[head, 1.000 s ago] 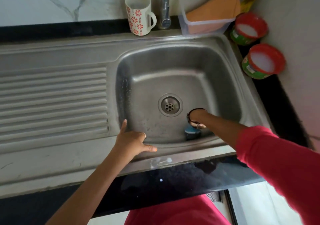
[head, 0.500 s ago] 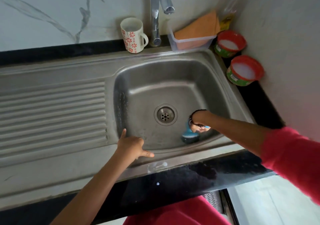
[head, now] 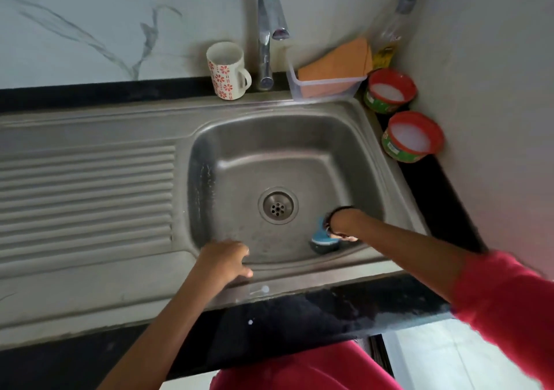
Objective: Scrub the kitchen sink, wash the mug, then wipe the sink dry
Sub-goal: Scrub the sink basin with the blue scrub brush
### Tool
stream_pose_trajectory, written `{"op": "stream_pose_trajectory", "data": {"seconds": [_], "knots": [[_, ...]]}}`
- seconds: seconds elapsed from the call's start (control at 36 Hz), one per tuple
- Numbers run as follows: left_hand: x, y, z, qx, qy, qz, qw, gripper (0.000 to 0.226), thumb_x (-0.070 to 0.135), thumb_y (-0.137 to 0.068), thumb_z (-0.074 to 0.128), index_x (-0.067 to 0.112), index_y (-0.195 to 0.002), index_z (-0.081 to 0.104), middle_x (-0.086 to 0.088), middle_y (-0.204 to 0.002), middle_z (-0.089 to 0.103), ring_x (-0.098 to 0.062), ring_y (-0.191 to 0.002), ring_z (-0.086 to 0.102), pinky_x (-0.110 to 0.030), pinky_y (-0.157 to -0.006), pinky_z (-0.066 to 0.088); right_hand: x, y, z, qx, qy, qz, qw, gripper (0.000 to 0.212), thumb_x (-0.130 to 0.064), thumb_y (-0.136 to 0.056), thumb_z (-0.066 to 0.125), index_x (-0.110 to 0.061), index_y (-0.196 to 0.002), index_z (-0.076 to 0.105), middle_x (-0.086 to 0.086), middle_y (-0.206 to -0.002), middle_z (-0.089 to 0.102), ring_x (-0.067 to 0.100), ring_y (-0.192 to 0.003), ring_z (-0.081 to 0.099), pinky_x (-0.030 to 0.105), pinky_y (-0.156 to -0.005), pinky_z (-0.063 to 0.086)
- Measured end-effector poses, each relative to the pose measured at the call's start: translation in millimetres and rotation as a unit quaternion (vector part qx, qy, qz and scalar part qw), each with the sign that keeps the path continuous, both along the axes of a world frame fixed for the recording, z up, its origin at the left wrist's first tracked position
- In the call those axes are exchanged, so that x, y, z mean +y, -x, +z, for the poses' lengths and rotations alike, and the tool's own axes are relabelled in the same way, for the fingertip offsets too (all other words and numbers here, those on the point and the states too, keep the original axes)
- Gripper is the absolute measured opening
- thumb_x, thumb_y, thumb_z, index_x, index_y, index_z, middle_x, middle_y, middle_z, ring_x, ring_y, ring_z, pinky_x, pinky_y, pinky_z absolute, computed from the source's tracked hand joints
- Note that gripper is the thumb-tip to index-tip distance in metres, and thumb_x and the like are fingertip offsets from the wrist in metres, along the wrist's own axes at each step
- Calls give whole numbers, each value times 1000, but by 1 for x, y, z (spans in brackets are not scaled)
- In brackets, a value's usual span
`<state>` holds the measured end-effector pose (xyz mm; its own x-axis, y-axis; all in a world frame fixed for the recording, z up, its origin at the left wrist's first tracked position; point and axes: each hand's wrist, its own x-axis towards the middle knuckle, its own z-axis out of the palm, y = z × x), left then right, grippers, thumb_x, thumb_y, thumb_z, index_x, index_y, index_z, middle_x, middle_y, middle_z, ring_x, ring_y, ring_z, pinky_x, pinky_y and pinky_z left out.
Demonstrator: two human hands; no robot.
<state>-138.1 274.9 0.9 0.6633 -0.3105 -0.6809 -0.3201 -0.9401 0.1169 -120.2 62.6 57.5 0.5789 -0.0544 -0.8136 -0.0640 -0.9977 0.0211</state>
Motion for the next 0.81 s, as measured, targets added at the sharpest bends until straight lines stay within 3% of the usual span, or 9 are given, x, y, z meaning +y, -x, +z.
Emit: {"op": "stream_pose_trajectory", "data": {"seconds": [0.08,0.14,0.22,0.33,0.53,0.72,0.81], "knots": [[-11,5,0,-22,40,36,998,43,38,-84,63,25,-125,56,4,-126,58,-15,-114,56,-27,-93,42,39,-1,-10,30,-22,65,997,25,-9,-98,40,-7,-119,53,11,-133,52,15,-98,47,26,-81,39],[-19,8,1,-28,54,48,997,36,37,-84,63,26,-117,60,6,-120,61,-14,-109,59,-26,-90,44,42,-2,-12,29,-37,74,996,35,-12,-98,40,-3,-131,49,11,-125,53,20,-109,52,31,-90,40],[-29,16,2,-46,63,43,996,29,38,-86,60,24,-111,63,5,-113,64,-15,-103,61,-25,-80,44,14,1,-14,22,7,91,996,41,-22,-100,37,-4,-137,43,12,-140,46,28,-126,47,34,-103,37],[-41,22,0,-57,103,56,991,32,42,-88,57,27,-116,61,9,-117,62,-12,-101,62,-20,-71,39,-43,-4,-31,11,137,110,984,54,-42,-98,36,-10,-141,38,9,-140,46,25,-125,49,34,-103,41],[-73,19,-3,-37,141,74,987,28,41,-82,64,26,-106,68,6,-106,68,-13,-97,63,-28,-87,48,-14,2,-20,-11,30,187,982,38,-18,-96,43,-3,-129,51,12,-133,54,27,-120,54,32,-100,42],[-81,12,-6,-20,132,75,988,29,40,-79,69,21,-101,70,5,-100,70,-12,-92,64,-27,-84,50,-63,-3,-17,-12,101,128,987,40,-22,-99,38,-5,-134,46,8,-138,49,23,-124,49,30,-102,38],[-85,4,-7,13,128,55,990,31,39,-78,70,18,-101,70,3,-99,71,-13,-89,65,-24,-79,48,-58,-2,-26,-29,87,126,988,39,-19,-97,40,-3,-131,48,12,-132,53,27,-119,54,33,-99,44]]}}
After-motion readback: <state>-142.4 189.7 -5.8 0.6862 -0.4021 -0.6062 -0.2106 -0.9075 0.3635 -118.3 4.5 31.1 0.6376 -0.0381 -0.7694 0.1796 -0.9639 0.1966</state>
